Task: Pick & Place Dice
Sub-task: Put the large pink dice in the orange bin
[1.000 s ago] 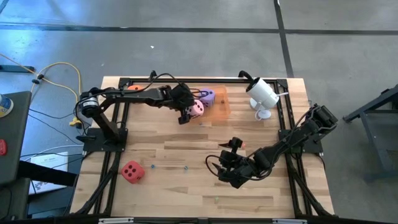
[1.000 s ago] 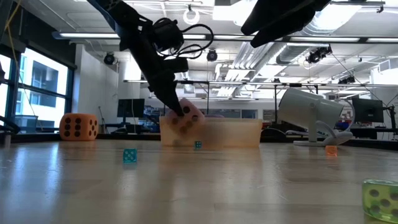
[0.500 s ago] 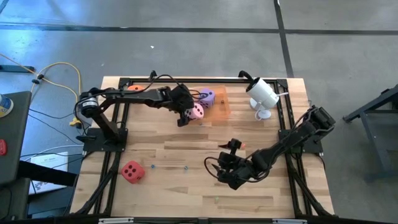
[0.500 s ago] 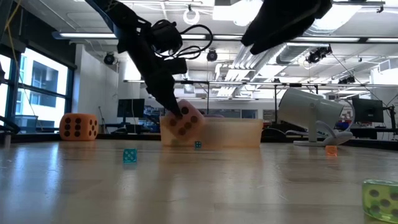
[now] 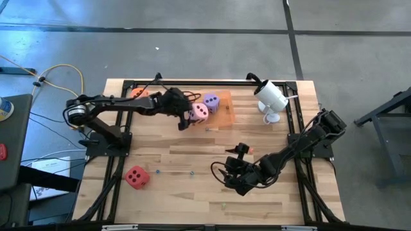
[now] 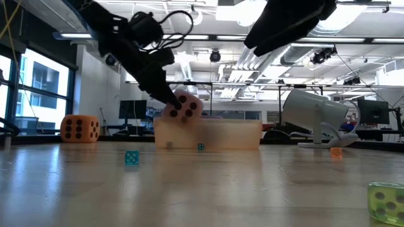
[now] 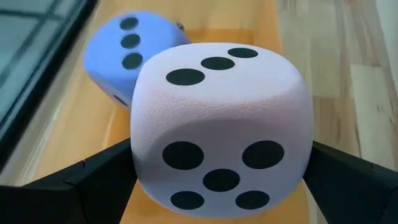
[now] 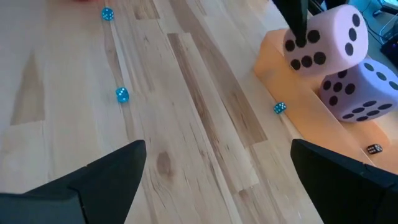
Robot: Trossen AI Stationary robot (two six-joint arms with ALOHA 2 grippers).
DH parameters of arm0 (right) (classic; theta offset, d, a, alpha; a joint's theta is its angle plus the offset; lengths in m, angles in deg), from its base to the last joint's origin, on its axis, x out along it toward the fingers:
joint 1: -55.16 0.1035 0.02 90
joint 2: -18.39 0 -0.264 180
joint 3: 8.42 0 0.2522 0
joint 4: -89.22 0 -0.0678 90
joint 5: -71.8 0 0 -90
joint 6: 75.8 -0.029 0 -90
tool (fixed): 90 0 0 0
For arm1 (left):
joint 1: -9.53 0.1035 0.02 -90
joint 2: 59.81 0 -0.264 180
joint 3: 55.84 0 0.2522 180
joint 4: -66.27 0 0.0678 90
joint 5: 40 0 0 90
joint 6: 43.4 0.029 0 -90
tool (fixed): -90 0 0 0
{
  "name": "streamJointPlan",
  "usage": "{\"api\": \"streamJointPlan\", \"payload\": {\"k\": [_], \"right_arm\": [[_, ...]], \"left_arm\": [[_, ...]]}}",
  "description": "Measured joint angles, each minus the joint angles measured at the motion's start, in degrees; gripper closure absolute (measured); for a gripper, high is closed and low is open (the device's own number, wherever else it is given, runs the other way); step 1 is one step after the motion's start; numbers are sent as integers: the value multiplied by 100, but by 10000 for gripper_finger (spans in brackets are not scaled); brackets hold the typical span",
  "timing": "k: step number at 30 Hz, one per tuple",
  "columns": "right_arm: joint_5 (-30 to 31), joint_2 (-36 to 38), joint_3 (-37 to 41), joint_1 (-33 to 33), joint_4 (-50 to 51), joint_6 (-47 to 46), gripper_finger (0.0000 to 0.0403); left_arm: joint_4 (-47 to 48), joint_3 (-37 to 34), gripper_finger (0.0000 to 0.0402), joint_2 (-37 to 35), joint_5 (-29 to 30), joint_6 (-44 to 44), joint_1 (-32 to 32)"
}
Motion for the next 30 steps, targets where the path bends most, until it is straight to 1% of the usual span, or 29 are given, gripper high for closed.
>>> {"api": "streamJointPlan", "payload": {"k": [6,13,16,26,28,30], "right_arm": [[4,0,0,-8,-83,39,10],[4,0,0,-44,-76,44,10],[2,0,0,-44,-75,55,10],[57,1,0,-45,-73,51,10],[321,2,0,-71,-121,52,10],[843,2,0,-135,-260,68,10]], "left_arm": [[-552,-585,2,-100,-15,-37,-4],[-2114,-1345,2,-184,-25,-208,-5],[-2539,-1601,2,-286,-141,-317,-5],[-2619,-2015,2,-586,-231,-430,107],[-2654,-2017,2,-615,-234,-431,103],[-2681,-2017,2,-634,-242,-431,103]]}}
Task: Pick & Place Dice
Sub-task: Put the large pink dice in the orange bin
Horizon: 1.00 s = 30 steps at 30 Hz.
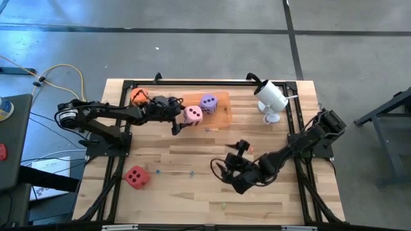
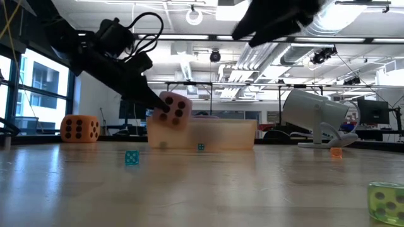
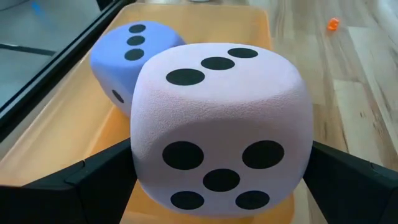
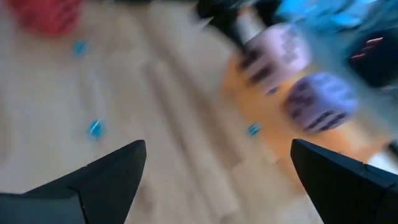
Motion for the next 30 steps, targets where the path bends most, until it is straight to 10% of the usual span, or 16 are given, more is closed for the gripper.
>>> {"api": "streamJointPlan", "payload": {"k": [4,16,30], "right_arm": [[670,4,0,-307,-367,125,10],[-904,-427,-9,-1952,-3158,2522,10],[-1668,-1228,0,-3103,-4636,2983,10]], "left_arm": [[-145,0,2,-4,-232,4,0],[-184,0,2,-4,-267,136,-4],[-276,0,2,-4,-267,181,-4]]}}
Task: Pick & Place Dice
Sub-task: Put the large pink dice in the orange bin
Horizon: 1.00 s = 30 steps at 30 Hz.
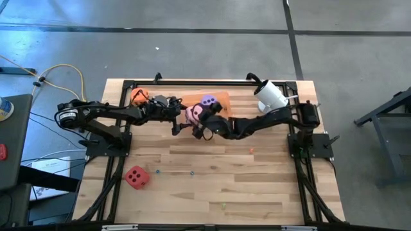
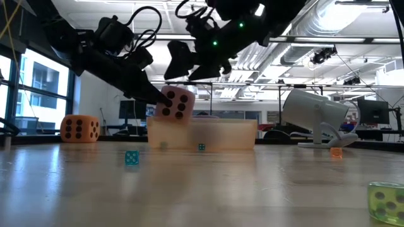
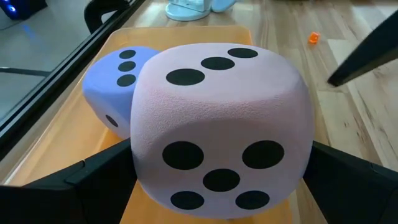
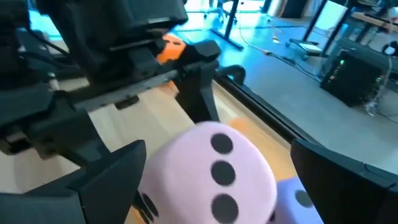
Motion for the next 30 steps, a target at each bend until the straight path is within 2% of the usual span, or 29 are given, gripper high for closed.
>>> {"api": "streamJointPlan", "payload": {"k": [5,8,18,24,30], "right_arm": [[-198,2,0,-108,-255,197,10],[-168,2,0,-192,-62,94,10],[-352,20,-9,-290,342,-204,10],[-377,20,-9,-333,343,-213,10],[-579,-330,-22,-417,228,-417,10]], "left_arm": [[-42,0,2,0,-15,0,-4],[-133,0,2,0,-209,-2,-3],[-223,-5,2,4,-204,13,-37],[-332,-7,2,4,66,15,-35],[-375,-24,1,15,83,20,-48]]}}
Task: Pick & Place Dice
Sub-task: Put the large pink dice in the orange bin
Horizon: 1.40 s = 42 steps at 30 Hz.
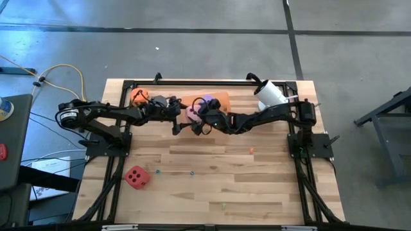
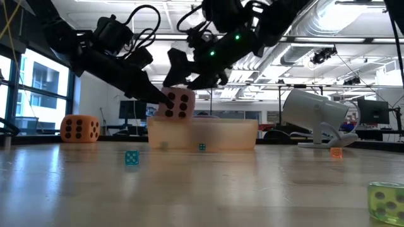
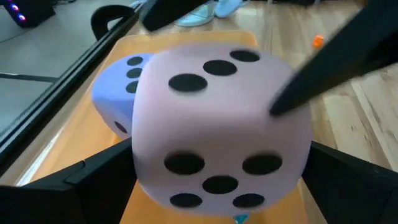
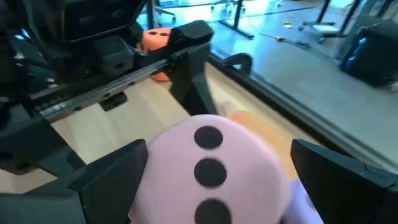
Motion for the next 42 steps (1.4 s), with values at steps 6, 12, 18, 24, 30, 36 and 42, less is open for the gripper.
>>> {"api": "streamJointPlan", "payload": {"k": [6,12,18,24,30,36,42], "right_arm": [[-159,-280,-4,-66,-88,-71,10],[-138,-291,9,-67,-131,-48,10],[-195,-291,11,-77,-32,-109,10],[-343,-289,16,-124,138,-334,10],[-359,-361,42,-160,462,-382,10],[-365,-333,42,-194,597,-498,10],[-249,-302,38,-141,562,-342,10]], "left_arm": [[155,-4,1,11,28,0,4],[113,-4,1,9,13,-9,4],[92,-2,1,4,-1,-73,-24],[64,-2,1,0,24,-90,-70],[-619,105,2,-91,-143,-143,-100],[-983,69,2,-54,-280,-179,-120],[-905,48,2,-81,-234,-205,-109]]}}
